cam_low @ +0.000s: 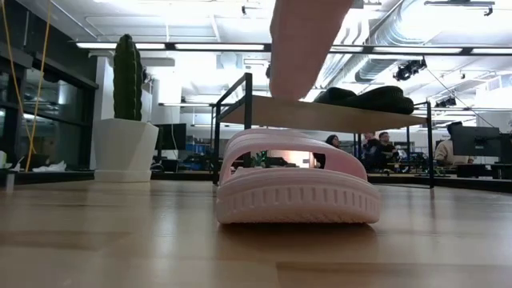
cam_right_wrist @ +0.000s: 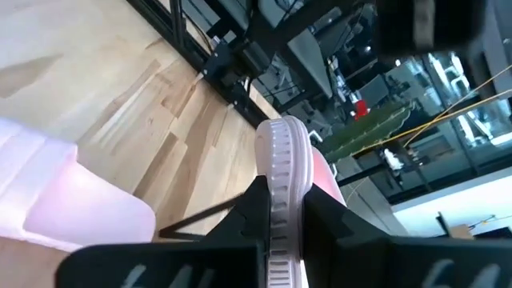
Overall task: Pick and place slides into the shelf
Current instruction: Put the left pink slide on the shelf
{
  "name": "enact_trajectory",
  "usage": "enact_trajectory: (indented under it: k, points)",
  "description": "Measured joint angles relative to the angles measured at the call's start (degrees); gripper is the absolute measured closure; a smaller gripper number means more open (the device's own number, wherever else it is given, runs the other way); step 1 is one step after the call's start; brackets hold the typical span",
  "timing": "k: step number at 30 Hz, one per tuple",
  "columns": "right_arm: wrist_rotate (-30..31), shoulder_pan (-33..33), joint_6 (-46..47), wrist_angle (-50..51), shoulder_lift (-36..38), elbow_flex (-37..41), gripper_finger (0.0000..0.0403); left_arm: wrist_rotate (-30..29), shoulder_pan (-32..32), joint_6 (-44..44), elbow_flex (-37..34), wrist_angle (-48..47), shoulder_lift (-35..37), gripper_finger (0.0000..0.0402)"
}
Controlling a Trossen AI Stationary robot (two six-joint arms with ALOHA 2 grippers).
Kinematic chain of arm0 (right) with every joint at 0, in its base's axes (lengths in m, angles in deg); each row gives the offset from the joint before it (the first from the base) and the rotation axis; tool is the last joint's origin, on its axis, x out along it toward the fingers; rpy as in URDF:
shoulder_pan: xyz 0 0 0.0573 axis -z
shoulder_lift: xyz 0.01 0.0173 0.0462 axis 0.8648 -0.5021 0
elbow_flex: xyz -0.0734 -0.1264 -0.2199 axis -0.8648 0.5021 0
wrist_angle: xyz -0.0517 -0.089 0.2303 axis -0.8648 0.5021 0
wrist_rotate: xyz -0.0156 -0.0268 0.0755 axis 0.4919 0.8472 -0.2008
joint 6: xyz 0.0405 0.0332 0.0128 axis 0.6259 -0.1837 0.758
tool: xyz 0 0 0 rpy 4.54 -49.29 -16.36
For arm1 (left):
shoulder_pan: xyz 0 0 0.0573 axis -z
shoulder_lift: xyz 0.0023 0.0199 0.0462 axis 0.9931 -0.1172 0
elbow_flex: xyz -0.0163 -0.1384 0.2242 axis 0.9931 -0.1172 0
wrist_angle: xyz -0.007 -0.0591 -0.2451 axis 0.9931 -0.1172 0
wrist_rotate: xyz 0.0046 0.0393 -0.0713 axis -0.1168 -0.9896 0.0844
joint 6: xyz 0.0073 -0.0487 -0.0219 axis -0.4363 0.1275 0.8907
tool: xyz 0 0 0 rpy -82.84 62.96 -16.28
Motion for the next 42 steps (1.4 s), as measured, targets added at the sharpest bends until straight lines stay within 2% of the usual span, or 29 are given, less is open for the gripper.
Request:
enact_trajectory:
  k: [19, 32, 42]
  points:
    - [-24.4, 24.5, -1.8, 5.5, 7.1, 0.0, 0.0389, -0.9, 3.5, -1.7, 0.0, -0.7, 0.3, 0.0186]
    - [-42.8, 40.2, -3.0, 5.5, 7.5, 0.0, 0.0389, -0.9, 3.4, -1.7, 0.0, -0.7, 0.3, 0.0186]
    - [-48.8, 46.4, -3.2, 5.4, 7.4, 0.0, 0.0389, -0.9, 3.4, -1.7, 0.0, -0.7, 0.3, 0.0186]
